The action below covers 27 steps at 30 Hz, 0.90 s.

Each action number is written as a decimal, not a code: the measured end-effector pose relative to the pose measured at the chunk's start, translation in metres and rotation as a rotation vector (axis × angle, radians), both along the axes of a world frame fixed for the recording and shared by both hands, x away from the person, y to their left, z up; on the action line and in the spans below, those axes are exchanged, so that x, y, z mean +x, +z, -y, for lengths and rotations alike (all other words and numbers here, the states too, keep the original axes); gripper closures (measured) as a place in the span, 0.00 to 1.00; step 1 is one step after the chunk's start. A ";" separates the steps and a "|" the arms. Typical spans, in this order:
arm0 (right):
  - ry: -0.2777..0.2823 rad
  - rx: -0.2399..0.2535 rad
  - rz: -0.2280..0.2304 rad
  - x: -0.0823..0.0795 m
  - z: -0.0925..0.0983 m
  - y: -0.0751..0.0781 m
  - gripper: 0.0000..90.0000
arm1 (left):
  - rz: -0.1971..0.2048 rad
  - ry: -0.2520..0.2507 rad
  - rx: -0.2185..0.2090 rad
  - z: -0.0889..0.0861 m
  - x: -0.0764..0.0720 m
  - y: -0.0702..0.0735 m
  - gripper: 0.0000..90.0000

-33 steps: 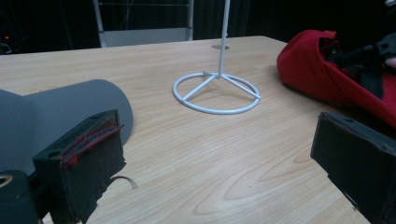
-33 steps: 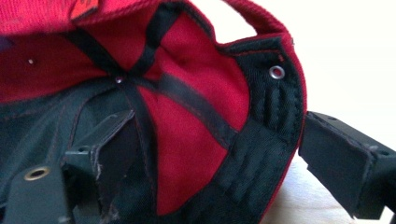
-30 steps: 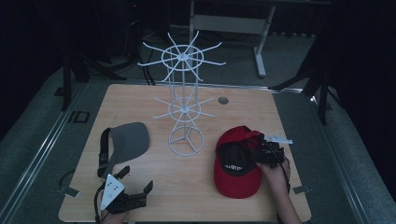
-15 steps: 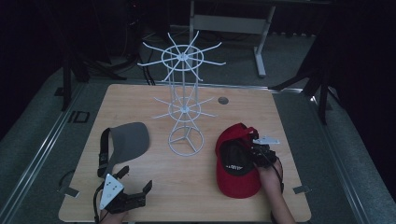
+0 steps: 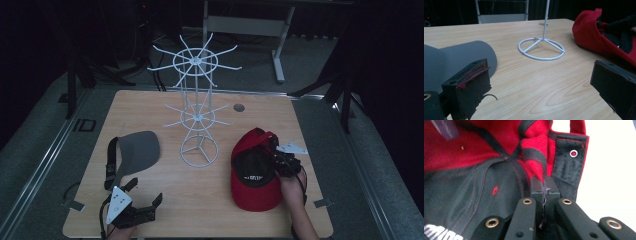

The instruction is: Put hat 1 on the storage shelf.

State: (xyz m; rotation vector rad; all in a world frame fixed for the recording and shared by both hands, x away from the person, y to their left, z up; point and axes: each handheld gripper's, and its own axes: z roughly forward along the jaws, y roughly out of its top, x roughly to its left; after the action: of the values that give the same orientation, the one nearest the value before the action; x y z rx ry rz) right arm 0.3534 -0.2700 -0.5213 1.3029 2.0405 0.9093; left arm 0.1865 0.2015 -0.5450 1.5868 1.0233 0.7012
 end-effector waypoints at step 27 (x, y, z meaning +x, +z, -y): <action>0.020 0.121 0.205 -0.027 0.006 0.085 0.99 | -0.003 0.028 -0.013 -0.002 0.000 0.002 0.03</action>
State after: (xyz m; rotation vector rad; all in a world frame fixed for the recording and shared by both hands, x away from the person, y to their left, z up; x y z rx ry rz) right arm 0.3262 -0.2756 -0.4367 1.1990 1.8682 1.1420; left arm 0.1865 0.2039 -0.5434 1.5659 1.0520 0.7101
